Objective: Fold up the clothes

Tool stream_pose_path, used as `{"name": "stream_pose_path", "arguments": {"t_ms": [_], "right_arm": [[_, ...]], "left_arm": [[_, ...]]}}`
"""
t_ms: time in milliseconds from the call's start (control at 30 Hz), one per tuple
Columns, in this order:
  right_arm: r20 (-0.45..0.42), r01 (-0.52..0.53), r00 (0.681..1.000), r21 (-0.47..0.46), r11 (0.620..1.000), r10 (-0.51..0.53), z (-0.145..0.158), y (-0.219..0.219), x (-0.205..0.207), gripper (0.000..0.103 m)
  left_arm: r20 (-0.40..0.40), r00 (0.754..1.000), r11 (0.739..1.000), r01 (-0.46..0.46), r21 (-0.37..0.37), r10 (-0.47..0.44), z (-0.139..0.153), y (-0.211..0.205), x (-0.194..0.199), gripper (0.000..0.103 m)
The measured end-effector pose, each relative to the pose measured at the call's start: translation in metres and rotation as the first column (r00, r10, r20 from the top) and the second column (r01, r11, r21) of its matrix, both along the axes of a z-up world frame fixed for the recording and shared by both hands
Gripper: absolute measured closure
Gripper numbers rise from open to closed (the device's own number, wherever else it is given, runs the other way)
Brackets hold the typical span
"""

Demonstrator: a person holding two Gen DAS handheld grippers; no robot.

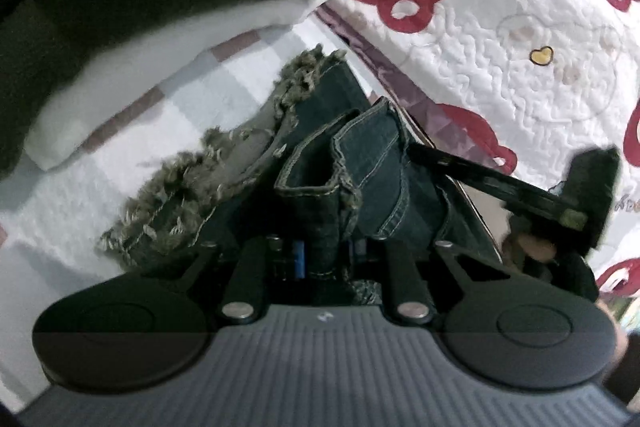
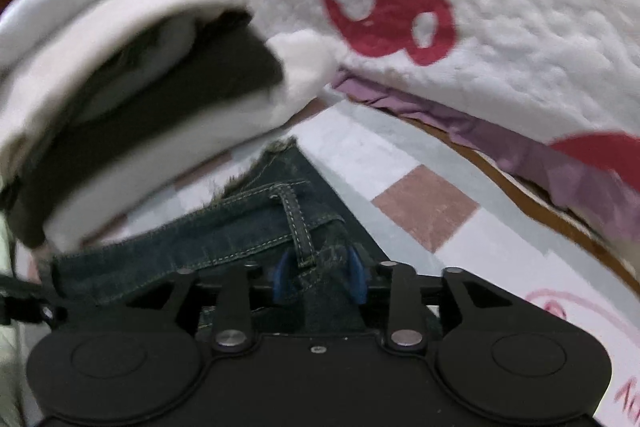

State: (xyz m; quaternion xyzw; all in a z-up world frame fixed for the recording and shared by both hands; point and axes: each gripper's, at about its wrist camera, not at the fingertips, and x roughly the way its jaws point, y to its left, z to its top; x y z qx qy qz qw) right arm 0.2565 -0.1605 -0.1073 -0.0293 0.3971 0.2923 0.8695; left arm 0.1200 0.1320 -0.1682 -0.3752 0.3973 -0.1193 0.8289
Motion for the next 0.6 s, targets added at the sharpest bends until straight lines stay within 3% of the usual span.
{"name": "stream_pose_path", "arguments": {"t_ms": [67, 133, 167, 200, 300, 367, 400, 467, 567, 600], "right_arm": [[-0.001, 0.046, 0.999, 0.036, 0.998, -0.046, 0.006, -0.015, -0.014, 0.050], [0.002, 0.064, 0.998, 0.033, 0.997, -0.064, 0.008, -0.030, -0.029, 0.048], [0.000, 0.072, 0.997, 0.022, 0.997, -0.072, 0.008, -0.037, -0.036, 0.047], [-0.003, 0.083, 0.997, 0.010, 0.997, -0.083, 0.007, -0.045, -0.041, 0.047], [-0.027, 0.108, 0.994, 0.017, 0.994, -0.107, 0.008, -0.064, -0.052, 0.047], [-0.046, 0.114, 0.993, 0.048, 0.992, -0.112, 0.010, -0.072, -0.057, 0.047], [-0.053, 0.108, 0.993, 0.068, 0.992, -0.104, 0.012, -0.074, -0.059, 0.047], [-0.047, 0.070, 0.997, 0.084, 0.994, -0.066, 0.016, -0.071, -0.067, 0.047], [-0.010, -0.009, 1.000, 0.061, 0.998, 0.010, 0.024, -0.056, -0.088, 0.047], [0.051, -0.048, 0.998, 0.019, 0.999, 0.047, 0.028, -0.046, -0.103, 0.047]], "left_arm": [[-0.018, 1.000, 0.995, -0.013, -0.096, 0.011, -0.008, 0.004, 0.001, 0.076], [-0.010, 1.000, 0.981, -0.010, -0.193, 0.008, -0.012, 0.003, 0.001, 0.046], [0.003, 1.000, 0.979, -0.005, -0.202, 0.006, -0.011, 0.000, 0.001, 0.042], [0.015, 1.000, 0.983, 0.002, -0.181, 0.001, -0.009, -0.005, 0.002, 0.037], [0.037, 0.999, 0.998, 0.036, -0.050, -0.035, -0.005, -0.023, 0.004, 0.037], [0.054, 0.997, 0.997, 0.054, 0.059, -0.058, -0.002, -0.034, 0.004, 0.057], [0.062, 0.995, 0.988, 0.064, 0.137, -0.073, 0.001, -0.039, 0.004, 0.083], [0.088, 0.991, 0.972, 0.081, 0.220, -0.103, 0.010, -0.044, 0.004, 0.089], [0.129, 0.987, 0.978, 0.068, 0.195, -0.095, 0.024, -0.040, 0.002, 0.091], [0.144, 0.984, 0.975, 0.070, 0.210, -0.102, 0.028, -0.042, 0.002, 0.091]]}}
